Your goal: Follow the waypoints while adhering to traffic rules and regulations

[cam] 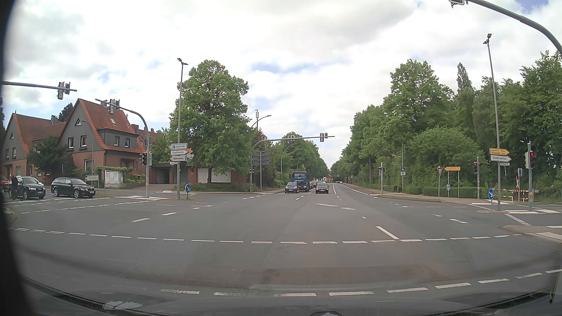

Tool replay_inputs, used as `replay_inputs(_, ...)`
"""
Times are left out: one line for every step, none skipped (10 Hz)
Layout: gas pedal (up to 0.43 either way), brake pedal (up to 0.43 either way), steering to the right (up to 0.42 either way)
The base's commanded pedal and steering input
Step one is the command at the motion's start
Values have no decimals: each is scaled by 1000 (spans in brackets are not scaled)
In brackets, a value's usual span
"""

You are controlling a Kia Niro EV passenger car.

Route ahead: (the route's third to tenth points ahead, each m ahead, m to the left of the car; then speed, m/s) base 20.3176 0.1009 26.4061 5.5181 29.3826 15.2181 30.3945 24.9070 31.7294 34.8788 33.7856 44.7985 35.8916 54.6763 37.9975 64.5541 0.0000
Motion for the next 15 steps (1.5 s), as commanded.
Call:
replay_inputs(0,0,8)
replay_inputs(0,0,8)
replay_inputs(0,0,8)
replay_inputs(0,0,8)
replay_inputs(0,0,8)
replay_inputs(0,0,8)
replay_inputs(0,0,8)
replay_inputs(0,0,8)
replay_inputs(0,0,8)
replay_inputs(0,0,8)
replay_inputs(0,0,8)
replay_inputs(0,0,8)
replay_inputs(0,0,8)
replay_inputs(0,0,8)
replay_inputs(0,0,8)
